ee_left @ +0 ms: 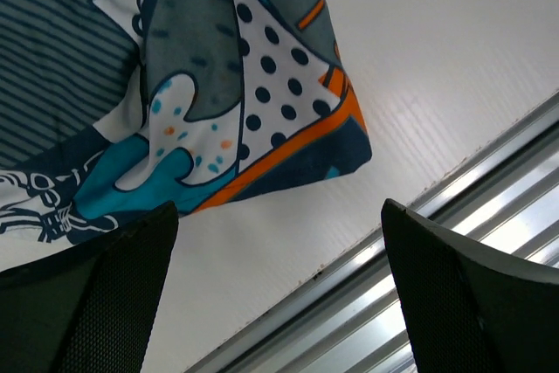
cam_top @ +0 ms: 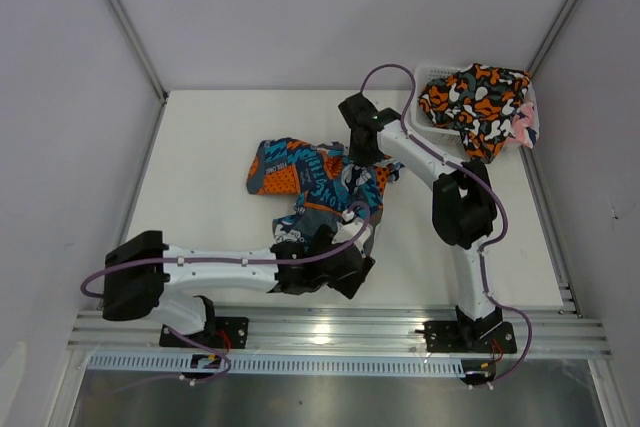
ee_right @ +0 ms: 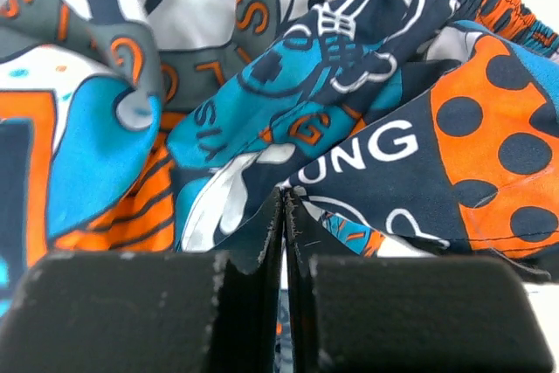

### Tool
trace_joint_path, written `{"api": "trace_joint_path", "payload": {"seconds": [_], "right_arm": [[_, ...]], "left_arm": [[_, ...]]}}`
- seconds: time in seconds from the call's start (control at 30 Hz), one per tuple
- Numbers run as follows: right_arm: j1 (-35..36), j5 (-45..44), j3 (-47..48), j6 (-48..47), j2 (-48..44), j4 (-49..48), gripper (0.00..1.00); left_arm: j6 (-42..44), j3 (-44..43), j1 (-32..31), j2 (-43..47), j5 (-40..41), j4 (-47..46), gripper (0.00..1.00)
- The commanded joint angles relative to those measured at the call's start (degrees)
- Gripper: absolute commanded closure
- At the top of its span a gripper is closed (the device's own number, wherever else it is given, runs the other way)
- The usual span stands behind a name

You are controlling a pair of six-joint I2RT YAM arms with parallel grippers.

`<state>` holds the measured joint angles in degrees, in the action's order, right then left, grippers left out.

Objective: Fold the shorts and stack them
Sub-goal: Flatten the shorts out

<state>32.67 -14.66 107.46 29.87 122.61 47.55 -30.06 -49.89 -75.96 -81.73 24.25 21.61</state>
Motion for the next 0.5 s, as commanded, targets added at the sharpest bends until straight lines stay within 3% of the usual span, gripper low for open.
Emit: {"api": "trace_joint_path", "payload": {"seconds": [0.0, 0.2, 0.47], "right_arm": [[0.2, 2.1, -0.5, -0.5, -4.8, -3.3, 0.96], [0.3, 2.1, -0.6, 0.1, -4.7, -2.8, 0.97], [0.6, 2.6, -0.5, 0.6, -6.1, -2.8, 0.98]], "left_arm": [[-1.2, -4.4, 1.2, 0.0, 1.4, -2.1, 0.01], [-0.7, -3.1, 2.7, 4.4, -1.6, -5.3, 0.01], [-1.0, -6.5, 2.8, -6.7, 0.8, -7.3, 0.01]]}}
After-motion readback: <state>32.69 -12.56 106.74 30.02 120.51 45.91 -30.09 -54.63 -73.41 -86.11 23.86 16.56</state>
